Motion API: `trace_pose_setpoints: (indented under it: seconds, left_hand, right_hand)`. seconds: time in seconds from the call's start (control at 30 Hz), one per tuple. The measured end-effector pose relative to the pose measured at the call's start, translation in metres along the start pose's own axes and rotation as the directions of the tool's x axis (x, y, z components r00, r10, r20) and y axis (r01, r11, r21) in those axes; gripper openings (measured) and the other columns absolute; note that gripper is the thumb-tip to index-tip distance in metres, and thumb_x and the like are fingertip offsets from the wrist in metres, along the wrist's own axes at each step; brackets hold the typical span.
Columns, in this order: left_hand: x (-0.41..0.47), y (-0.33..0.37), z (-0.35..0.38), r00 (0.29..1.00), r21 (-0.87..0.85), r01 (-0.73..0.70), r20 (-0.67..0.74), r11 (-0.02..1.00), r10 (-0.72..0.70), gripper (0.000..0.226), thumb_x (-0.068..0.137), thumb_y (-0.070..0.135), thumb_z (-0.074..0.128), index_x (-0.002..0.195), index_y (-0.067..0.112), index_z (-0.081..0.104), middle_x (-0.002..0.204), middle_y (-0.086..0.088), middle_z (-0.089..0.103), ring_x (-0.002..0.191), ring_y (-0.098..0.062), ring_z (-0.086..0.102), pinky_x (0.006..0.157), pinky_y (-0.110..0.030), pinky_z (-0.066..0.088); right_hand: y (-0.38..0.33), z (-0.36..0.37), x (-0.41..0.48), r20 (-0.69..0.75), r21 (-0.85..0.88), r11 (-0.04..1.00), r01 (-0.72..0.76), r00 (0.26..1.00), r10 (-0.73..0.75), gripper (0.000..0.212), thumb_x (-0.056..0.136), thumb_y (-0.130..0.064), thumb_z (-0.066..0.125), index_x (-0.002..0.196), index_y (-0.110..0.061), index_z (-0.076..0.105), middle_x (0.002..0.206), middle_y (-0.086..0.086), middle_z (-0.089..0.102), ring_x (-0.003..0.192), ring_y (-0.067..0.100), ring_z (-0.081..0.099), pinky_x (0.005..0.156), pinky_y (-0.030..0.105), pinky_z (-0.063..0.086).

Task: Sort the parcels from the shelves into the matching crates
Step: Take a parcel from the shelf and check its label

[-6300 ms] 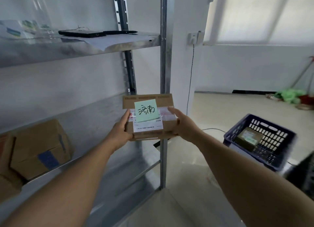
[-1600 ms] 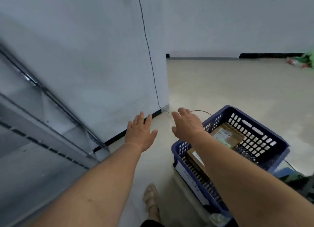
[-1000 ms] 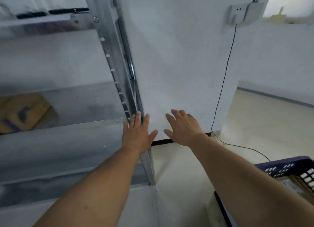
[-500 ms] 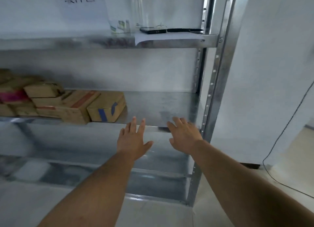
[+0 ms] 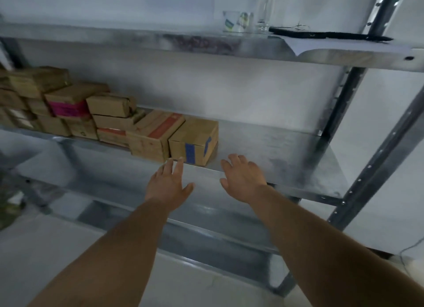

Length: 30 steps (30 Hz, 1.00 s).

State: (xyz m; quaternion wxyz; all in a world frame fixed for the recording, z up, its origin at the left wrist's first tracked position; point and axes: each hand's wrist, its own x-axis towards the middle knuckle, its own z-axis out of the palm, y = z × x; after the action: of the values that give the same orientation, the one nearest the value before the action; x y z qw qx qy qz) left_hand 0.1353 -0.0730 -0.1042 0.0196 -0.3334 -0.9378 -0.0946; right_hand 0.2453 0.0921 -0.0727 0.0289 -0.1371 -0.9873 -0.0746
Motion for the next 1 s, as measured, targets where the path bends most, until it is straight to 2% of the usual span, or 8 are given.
trace_pose_setpoints:
  seconds: [0.2,0.37,0.63,0.73,0.87,0.93,1.0]
  left_hand:
    - [0.062,-0.009,0.003,0.999,-0.049,0.029,-0.024,0.998,-0.031,0.072,0.096,0.049,0.042,0.152,0.017,0.011,0.159,-0.008,0.014,0.143,-0.027,0.020,0.108,-0.038,0.031]
    - [0.116,-0.011,0.001,1.000,-0.072,0.017,0.009,0.997,-0.016,0.063,0.100,0.041,0.037,0.151,0.013,0.014,0.151,-0.011,0.028,0.133,-0.030,0.035,0.097,-0.041,0.043]
    - [0.185,-0.018,0.010,0.989,-0.022,0.130,0.081,0.991,-0.128,0.048,0.102,0.038,0.028,0.141,0.011,0.034,0.136,-0.020,0.044,0.122,-0.037,0.044,0.097,-0.042,0.040]
    - [0.199,-0.020,0.018,0.986,0.001,0.149,0.069,0.989,-0.149,0.047,0.102,0.039,0.026,0.133,0.010,0.043,0.128,-0.019,0.053,0.120,-0.037,0.046,0.103,-0.043,0.034]
    - [0.213,-0.020,0.011,0.987,-0.087,0.138,0.091,0.987,-0.130,0.045,0.101,0.043,0.029,0.129,0.012,0.046,0.124,-0.015,0.058,0.112,-0.031,0.055,0.095,-0.038,0.040]
    - [0.215,-0.017,0.005,0.986,-0.145,0.118,0.133,0.982,-0.098,0.046,0.101,0.044,0.034,0.134,0.013,0.044,0.131,-0.014,0.055,0.117,-0.030,0.053,0.096,-0.037,0.039]
    - [0.216,-0.014,0.004,0.973,-0.280,0.127,0.222,0.952,-0.065,0.051,0.099,0.041,0.041,0.142,0.013,0.036,0.138,-0.013,0.050,0.123,-0.031,0.049,0.102,-0.037,0.036]
  right_hand:
    - [0.018,0.013,0.065,0.014,0.028,1.000,-0.004,1.000,0.003,0.046,0.099,-0.032,0.039,0.140,-0.012,0.036,0.143,0.013,0.035,0.126,0.030,0.038,0.094,0.039,0.039]
    - [0.030,0.014,0.117,0.003,0.090,0.996,-0.025,1.000,0.024,0.046,0.100,-0.033,0.037,0.141,-0.011,0.036,0.142,0.014,0.037,0.129,0.030,0.037,0.097,0.039,0.039]
    - [0.050,0.029,0.157,0.068,0.161,0.980,-0.114,0.992,0.105,0.043,0.101,-0.036,0.035,0.135,-0.010,0.041,0.133,0.012,0.043,0.123,0.028,0.040,0.093,0.038,0.040]
    - [0.050,0.032,0.164,0.122,0.206,0.962,-0.179,0.980,0.156,0.045,0.101,-0.039,0.034,0.134,-0.010,0.042,0.133,0.013,0.044,0.123,0.028,0.042,0.094,0.039,0.040]
    - [0.048,0.034,0.171,0.161,0.264,0.923,-0.280,0.956,0.244,0.051,0.101,-0.045,0.030,0.137,-0.010,0.038,0.134,0.013,0.046,0.123,0.028,0.044,0.094,0.040,0.041]
    - [0.048,0.035,0.170,0.186,0.285,0.899,-0.333,0.939,0.288,0.053,0.102,-0.046,0.029,0.140,-0.010,0.034,0.136,0.013,0.046,0.124,0.028,0.044,0.095,0.041,0.041]
    - [0.048,0.038,0.170,0.237,0.337,0.858,-0.389,0.917,0.322,0.055,0.101,-0.045,0.031,0.142,-0.009,0.031,0.137,0.014,0.046,0.125,0.030,0.045,0.097,0.041,0.040]
